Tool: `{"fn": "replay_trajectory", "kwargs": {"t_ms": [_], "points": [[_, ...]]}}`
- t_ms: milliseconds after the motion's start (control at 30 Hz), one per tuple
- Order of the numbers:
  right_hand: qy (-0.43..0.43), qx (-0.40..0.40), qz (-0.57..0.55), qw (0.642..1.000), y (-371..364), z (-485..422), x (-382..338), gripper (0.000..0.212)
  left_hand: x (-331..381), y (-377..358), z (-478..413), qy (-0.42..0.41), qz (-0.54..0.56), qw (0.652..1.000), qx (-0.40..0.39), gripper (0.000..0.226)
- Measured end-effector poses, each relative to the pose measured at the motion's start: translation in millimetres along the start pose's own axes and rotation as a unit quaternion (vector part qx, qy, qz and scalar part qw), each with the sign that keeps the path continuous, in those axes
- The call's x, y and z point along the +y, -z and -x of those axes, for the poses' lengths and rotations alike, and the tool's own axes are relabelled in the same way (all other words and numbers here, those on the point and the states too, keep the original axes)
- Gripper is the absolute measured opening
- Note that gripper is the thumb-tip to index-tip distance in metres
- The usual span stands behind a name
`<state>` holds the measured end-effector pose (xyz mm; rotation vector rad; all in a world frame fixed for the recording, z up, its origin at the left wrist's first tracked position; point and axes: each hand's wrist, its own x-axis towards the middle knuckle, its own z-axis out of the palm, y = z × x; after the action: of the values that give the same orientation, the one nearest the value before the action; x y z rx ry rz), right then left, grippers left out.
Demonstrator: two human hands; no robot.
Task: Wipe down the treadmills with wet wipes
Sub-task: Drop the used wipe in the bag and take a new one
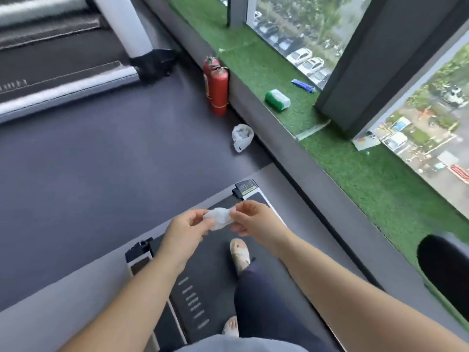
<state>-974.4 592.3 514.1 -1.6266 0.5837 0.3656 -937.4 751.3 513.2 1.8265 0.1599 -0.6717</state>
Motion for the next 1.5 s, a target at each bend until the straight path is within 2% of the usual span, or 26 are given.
{"fn": "replay_trajectory", "kwargs": {"t_ms": [133, 267, 367, 533, 833, 1100, 1267, 1500], "points": [[0.004, -0.057, 0.042, 0.998, -9.2, -87.9, -46.2, 0.015, 15.8, 27.5, -66.9, 0.031, 0.021, 0.998, 0.047, 0.012], [0.010, -0.112, 0.067, 0.991, -25.2, -169.4, -100.2, 0.008, 43.7, 57.3, -129.4, 0.044, 0.046, 0.990, 0.125, 0.004], [0.017, -0.136, 0.103, 0.985, -43.3, -214.1, -133.1, 0.008, 58.7, 81.4, -165.8, 0.062, 0.064, 0.981, 0.170, 0.004], [-0.010, -0.145, 0.113, 0.983, -69.9, -278.6, -166.3, 0.008, 76.6, 120.7, -225.5, 0.085, 0.079, 0.974, 0.196, 0.007], [-0.041, -0.068, 0.086, 0.993, -93.0, -375.3, -201.2, 0.011, 107.2, 175.1, -345.6, 0.070, 0.022, 0.990, 0.120, 0.011], [-0.035, -0.022, 0.020, 0.999, -70.8, -453.1, -226.1, 0.012, 152.3, 179.3, -444.0, 0.040, -0.021, 0.996, 0.070, 0.007], [0.001, 0.012, -0.021, 1.000, -36.8, -540.7, -227.6, 0.009, 174.0, 157.5, -545.6, -0.013, -0.059, 0.997, 0.042, 0.004], [0.010, 0.101, -0.087, 0.991, 40.8, -698.3, -184.0, 0.012, 178.4, 67.0, -740.5, -0.054, -0.088, 0.993, -0.051, 0.004]]}}
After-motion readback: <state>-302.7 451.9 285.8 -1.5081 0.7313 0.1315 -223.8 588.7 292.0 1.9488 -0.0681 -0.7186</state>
